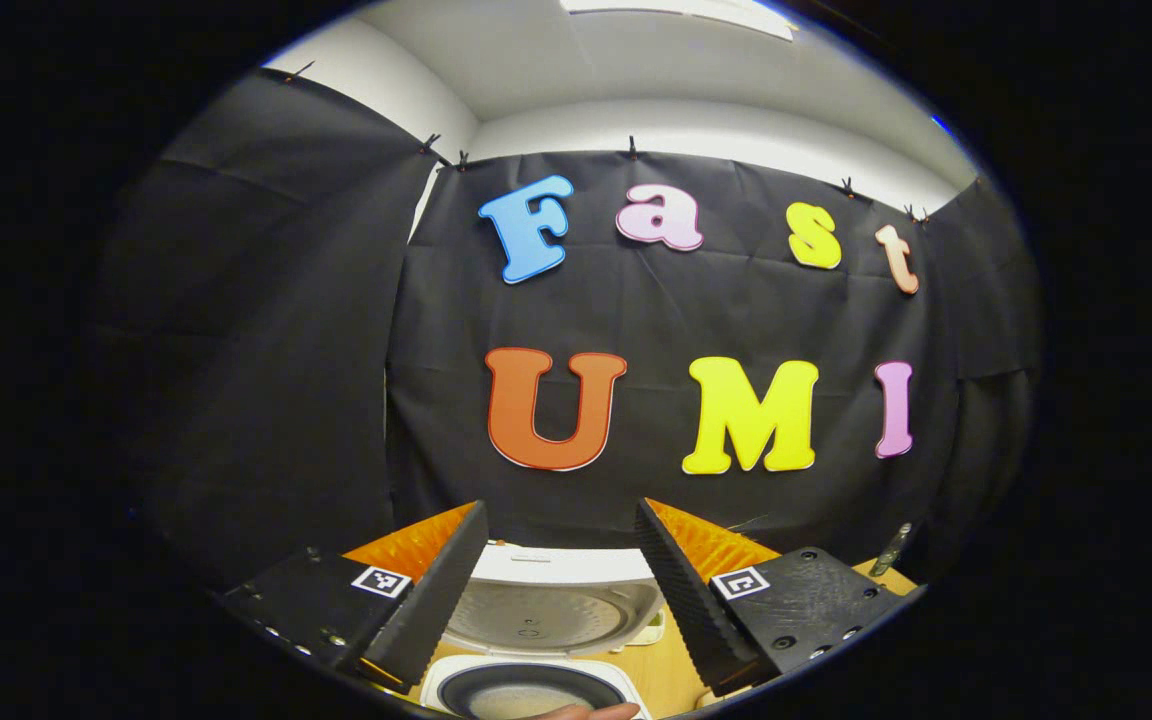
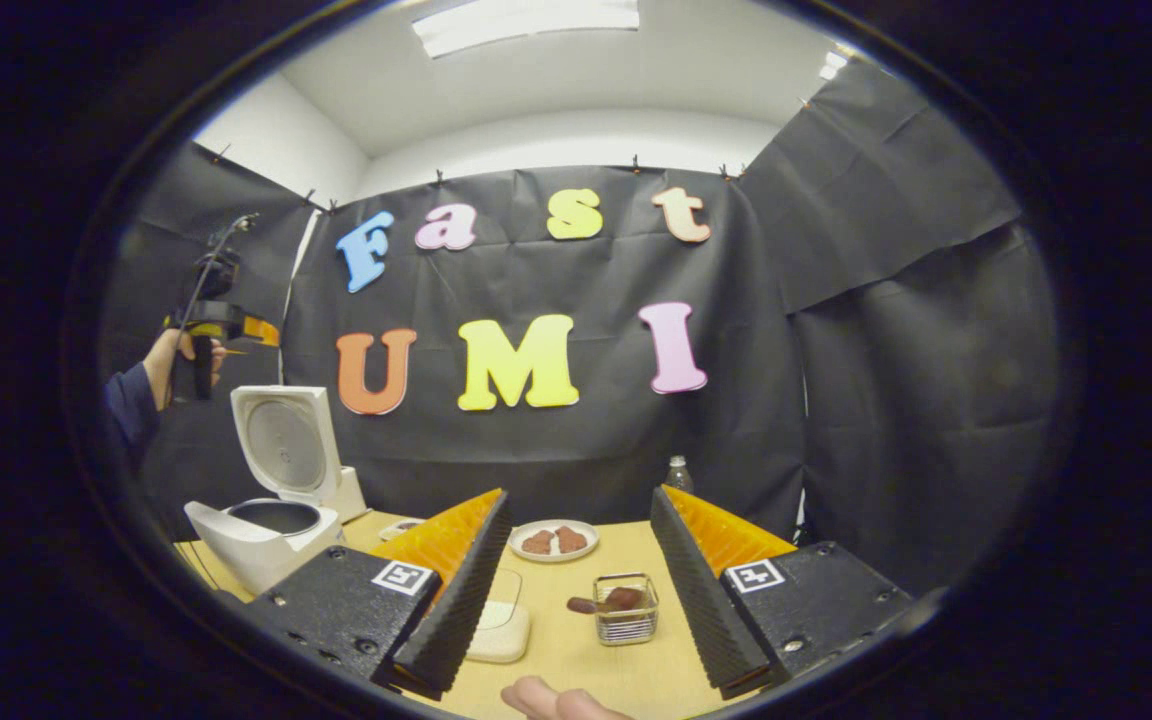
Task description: Close the left gripper, press the button to open the rice cooker; take a wooden spoon from the chopstick holder with the right hand, scoop a spoonful of rice and pour it into the rice cooker, then put the wooden spoon back into the chopstick holder.
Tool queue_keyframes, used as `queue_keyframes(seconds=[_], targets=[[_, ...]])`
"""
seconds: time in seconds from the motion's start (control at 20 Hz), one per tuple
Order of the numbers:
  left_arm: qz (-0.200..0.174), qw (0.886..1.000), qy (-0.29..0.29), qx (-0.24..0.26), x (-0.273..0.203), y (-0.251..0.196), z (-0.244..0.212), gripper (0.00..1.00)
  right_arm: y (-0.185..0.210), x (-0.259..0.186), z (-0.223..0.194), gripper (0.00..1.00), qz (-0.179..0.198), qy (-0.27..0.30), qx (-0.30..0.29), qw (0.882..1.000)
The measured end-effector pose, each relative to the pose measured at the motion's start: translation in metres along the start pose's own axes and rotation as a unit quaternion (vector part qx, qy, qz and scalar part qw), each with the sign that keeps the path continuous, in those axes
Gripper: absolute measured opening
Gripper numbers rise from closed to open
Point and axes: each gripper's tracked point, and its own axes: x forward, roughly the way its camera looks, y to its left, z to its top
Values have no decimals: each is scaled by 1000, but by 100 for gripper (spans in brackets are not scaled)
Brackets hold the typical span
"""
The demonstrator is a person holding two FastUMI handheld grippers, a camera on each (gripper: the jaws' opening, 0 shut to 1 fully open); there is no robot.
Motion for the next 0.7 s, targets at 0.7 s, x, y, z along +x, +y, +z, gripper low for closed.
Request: queue_keyframes(seconds=[0.7], targets=[[64, 994, 90, 22, 67, 29, -57, 92, 24, 7, -35, 92, 34, 38, 23, 998]])
